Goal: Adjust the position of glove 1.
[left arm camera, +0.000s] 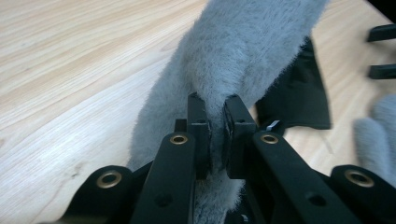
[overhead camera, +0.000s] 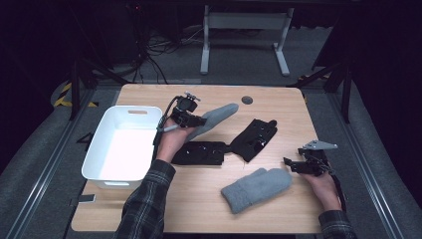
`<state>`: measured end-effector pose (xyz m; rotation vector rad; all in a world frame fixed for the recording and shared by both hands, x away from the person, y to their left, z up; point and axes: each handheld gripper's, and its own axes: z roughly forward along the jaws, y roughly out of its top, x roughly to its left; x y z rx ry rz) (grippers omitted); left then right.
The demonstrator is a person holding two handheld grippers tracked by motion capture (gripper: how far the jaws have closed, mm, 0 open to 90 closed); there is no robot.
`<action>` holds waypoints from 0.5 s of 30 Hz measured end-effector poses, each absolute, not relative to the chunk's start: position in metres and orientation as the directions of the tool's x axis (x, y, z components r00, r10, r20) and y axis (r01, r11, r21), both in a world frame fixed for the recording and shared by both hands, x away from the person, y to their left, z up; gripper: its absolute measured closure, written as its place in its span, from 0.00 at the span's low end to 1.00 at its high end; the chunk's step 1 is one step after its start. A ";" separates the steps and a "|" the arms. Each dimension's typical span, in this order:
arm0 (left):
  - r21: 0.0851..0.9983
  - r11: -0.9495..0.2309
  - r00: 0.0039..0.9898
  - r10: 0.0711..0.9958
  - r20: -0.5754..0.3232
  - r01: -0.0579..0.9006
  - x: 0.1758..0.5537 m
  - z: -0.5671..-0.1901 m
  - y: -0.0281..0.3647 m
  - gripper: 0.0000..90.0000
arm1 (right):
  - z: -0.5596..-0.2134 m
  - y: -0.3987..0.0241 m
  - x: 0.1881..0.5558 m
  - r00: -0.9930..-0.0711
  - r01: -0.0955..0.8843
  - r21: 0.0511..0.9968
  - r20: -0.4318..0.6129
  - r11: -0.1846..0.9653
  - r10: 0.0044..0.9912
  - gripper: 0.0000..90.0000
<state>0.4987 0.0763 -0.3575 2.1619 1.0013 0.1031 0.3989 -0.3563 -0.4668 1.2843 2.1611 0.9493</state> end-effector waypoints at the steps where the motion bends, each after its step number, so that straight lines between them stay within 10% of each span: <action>1: 0.654 -0.417 0.693 0.682 -0.233 0.631 0.496 -0.355 0.075 0.93 | -0.467 -0.356 0.399 -0.466 0.575 0.749 -0.032 0.330 0.884 0.26; 15: 0.668 -0.463 0.766 0.586 -0.262 0.583 0.457 -0.341 0.055 0.93 | -0.467 -0.356 0.399 -0.465 0.575 0.749 -0.032 0.329 0.885 0.26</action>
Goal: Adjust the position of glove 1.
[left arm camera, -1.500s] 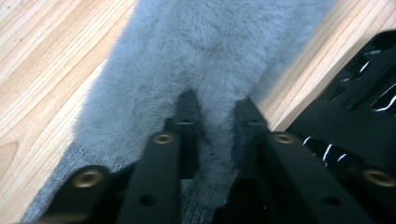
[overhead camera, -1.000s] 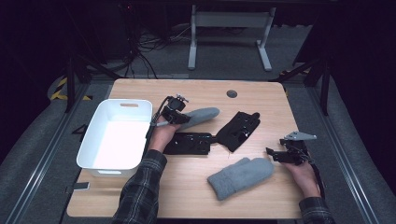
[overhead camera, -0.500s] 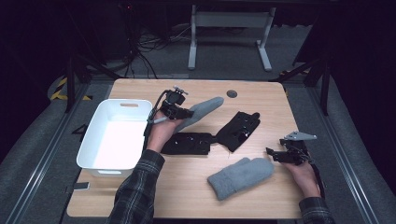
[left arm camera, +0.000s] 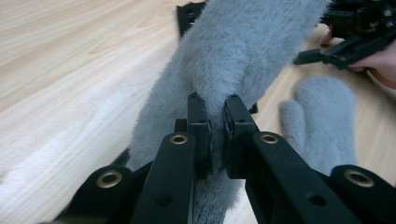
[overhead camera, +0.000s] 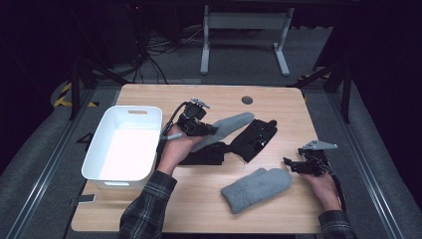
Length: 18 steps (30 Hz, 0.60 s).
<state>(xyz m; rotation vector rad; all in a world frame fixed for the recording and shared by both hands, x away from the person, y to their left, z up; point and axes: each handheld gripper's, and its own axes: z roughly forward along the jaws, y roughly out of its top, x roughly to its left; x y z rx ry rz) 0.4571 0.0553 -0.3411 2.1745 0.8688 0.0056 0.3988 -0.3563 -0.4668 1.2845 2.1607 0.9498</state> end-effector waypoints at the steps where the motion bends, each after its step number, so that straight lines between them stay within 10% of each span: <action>1: 0.667 -0.470 0.772 0.581 -0.259 0.578 0.454 -0.341 0.053 0.93 | -0.467 -0.356 0.399 -0.465 0.574 0.749 -0.032 0.329 0.885 0.26; 18: 0.651 -0.529 0.816 0.516 -0.262 0.544 0.411 -0.346 0.018 0.94 | -0.467 -0.356 0.399 -0.465 0.575 0.749 -0.032 0.329 0.885 0.26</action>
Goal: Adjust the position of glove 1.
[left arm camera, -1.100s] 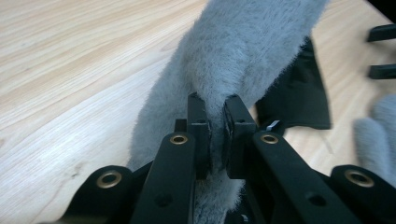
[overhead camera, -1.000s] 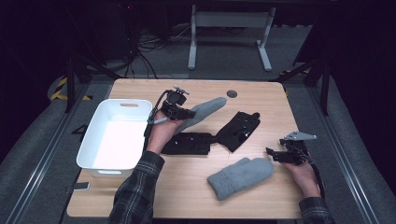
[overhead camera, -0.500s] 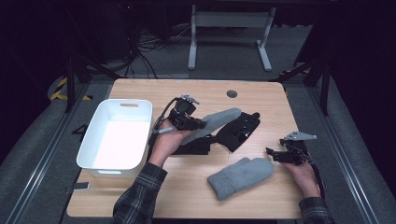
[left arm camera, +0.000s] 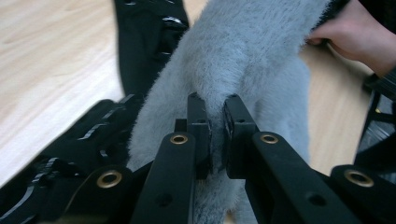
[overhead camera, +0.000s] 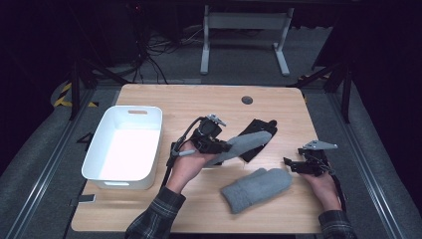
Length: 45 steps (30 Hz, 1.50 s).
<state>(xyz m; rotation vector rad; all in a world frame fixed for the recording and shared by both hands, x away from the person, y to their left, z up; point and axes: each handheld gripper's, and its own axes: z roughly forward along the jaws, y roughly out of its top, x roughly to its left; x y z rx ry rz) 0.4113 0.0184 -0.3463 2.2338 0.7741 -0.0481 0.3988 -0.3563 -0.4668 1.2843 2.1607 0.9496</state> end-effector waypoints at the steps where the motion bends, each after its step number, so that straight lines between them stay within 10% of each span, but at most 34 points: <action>1: 0.646 -0.538 0.819 0.512 -0.260 0.542 0.407 -0.347 0.013 0.94 | -0.467 -0.356 0.399 -0.465 0.574 0.750 -0.032 0.329 0.885 0.26; 27: 0.565 -0.630 0.841 0.468 -0.272 0.533 0.376 -0.389 -0.052 0.93 | -0.467 -0.356 0.399 -0.467 0.573 0.751 -0.032 0.330 0.884 0.27; 38: 0.609 -0.645 0.884 0.387 -0.261 0.462 0.374 -0.385 -0.049 0.55 | -0.467 -0.356 0.399 -0.468 0.572 0.751 -0.032 0.331 0.883 0.27; 45: 0.641 -0.638 0.896 0.395 -0.202 0.426 0.385 -0.376 -0.018 0.61 | -0.467 -0.356 0.399 -0.468 0.572 0.750 -0.032 0.331 0.883 0.27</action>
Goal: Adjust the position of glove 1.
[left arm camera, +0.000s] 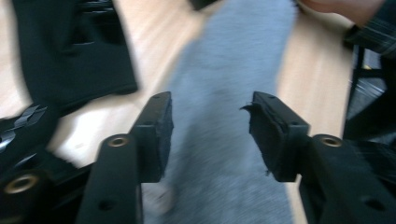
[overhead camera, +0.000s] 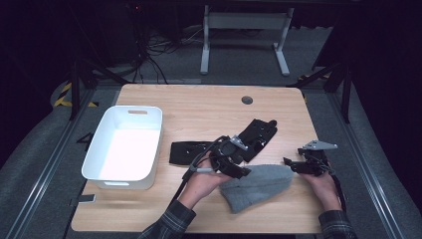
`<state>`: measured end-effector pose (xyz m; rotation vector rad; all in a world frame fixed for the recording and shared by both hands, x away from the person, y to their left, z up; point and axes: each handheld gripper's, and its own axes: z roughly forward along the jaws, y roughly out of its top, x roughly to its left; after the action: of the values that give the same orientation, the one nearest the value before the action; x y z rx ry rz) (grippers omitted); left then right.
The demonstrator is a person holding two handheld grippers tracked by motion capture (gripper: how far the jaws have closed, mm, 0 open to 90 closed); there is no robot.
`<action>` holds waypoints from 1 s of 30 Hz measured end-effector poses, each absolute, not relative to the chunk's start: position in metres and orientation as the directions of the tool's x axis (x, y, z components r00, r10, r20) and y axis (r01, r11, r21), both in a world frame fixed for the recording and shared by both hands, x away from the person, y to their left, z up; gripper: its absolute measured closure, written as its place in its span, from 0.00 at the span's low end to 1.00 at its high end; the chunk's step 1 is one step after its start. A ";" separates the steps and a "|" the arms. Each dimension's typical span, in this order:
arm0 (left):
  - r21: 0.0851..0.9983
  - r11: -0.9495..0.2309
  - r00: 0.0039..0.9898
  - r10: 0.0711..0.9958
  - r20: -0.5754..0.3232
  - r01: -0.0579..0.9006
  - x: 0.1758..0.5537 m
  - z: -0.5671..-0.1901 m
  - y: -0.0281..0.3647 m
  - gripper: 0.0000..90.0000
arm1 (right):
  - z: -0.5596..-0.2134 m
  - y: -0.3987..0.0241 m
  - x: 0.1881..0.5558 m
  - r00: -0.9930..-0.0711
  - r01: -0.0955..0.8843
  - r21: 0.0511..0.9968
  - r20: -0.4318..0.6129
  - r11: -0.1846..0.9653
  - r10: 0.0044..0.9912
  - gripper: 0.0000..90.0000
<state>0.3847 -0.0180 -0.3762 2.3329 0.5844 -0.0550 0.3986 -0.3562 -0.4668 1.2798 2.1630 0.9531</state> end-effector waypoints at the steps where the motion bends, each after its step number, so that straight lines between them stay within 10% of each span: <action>1: 0.645 -0.635 0.895 0.401 -0.196 0.426 0.387 -0.377 -0.012 0.63 | -0.467 -0.356 0.399 -0.468 0.572 0.751 -0.032 0.331 0.883 0.27; 23: 0.607 -0.701 0.926 0.319 -0.202 0.374 0.367 -0.413 0.028 0.47 | -0.467 -0.356 0.398 -0.469 0.573 0.750 -0.032 0.332 0.882 0.27; 30: 0.586 -0.730 0.935 0.300 -0.186 0.351 0.365 -0.415 0.025 0.73 | -0.467 -0.356 0.398 -0.468 0.574 0.750 -0.031 0.330 0.883 0.27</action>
<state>0.3646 0.0249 -0.4152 2.4389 0.4602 -0.1034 0.3983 -0.3562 -0.4668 1.2819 2.1636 0.9531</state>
